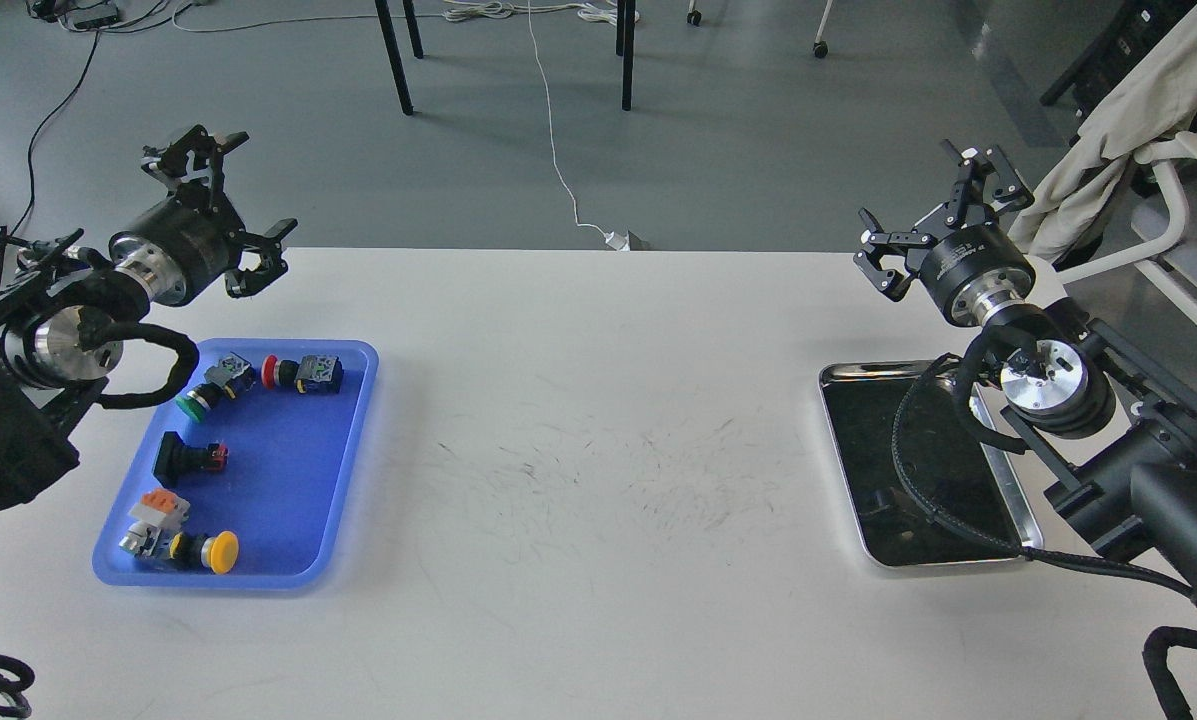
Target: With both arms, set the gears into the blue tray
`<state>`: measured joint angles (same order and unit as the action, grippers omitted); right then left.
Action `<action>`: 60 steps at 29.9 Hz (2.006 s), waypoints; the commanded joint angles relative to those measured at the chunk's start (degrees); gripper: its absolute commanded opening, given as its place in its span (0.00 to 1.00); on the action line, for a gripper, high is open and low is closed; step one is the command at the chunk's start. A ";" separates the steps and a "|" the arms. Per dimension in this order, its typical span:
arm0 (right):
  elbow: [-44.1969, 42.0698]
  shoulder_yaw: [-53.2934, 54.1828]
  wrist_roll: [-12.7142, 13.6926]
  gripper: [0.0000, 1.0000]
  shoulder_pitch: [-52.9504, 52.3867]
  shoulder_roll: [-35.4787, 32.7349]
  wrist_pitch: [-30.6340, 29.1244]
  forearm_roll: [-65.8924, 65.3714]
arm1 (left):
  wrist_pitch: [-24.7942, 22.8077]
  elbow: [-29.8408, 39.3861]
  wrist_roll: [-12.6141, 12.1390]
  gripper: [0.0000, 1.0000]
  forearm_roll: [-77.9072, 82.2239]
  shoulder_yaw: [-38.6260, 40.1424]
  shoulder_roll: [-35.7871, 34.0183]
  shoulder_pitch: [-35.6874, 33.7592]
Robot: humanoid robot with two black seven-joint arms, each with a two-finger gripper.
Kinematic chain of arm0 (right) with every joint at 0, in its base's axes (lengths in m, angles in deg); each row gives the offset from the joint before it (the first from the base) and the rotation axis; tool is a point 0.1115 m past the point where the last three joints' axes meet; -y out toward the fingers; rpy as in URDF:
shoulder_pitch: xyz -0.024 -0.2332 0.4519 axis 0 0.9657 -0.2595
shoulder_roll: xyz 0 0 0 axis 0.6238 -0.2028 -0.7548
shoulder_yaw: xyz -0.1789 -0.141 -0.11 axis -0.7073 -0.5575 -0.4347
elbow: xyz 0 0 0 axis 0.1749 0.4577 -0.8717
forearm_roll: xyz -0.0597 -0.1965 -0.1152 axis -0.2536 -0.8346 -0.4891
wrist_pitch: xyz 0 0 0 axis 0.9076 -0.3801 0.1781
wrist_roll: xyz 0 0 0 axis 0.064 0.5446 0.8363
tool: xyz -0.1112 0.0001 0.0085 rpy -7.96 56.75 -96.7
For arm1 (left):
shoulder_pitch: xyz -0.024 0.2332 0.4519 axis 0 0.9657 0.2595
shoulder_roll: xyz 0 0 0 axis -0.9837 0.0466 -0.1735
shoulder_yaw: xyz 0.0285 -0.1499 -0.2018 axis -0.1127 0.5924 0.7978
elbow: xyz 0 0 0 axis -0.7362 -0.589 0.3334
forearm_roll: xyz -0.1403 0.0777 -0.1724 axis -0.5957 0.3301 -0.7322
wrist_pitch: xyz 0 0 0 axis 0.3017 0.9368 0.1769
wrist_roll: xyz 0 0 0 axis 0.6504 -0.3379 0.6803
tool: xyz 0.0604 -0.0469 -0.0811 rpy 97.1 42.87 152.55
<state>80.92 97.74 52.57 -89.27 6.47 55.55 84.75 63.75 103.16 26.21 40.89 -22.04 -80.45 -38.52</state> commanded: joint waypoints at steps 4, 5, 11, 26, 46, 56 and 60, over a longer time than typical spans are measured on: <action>0.00 -0.13 -0.03 0.99 -0.02 0.00 0.18 0.00 | -0.15 0.34 2.33 0.99 0.22 -0.13 -0.08 0.00; 0.00 -0.13 -0.03 0.99 -0.10 0.00 0.18 0.00 | -0.15 0.34 2.16 0.99 0.31 -0.21 0.01 0.00; 0.09 -0.13 -0.03 0.99 -0.02 -0.09 0.26 0.00 | -0.06 0.08 2.24 0.99 0.22 -0.04 0.10 0.00; 0.09 -0.30 -0.03 0.99 0.07 -0.35 0.26 0.00 | 0.11 -0.01 2.33 0.99 0.31 -0.47 0.01 0.09; 4.39 -9.08 3.04 0.99 -0.28 -10.27 0.53 -0.09 | 0.20 -0.18 2.42 0.99 0.40 -0.91 0.27 -0.17; 9.66 -21.30 8.22 0.99 -3.88 -23.45 0.53 -0.26 | 0.20 -0.18 2.59 0.99 0.40 -0.83 0.98 -0.09; 11.25 -24.90 11.39 0.99 -5.73 -27.06 0.53 -3.51 | 0.20 -0.27 2.68 0.99 0.31 -0.65 1.06 0.09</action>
<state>91.24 75.35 62.09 -93.92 -18.35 56.12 83.27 63.97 102.97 28.86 41.23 -22.86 -79.46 -38.56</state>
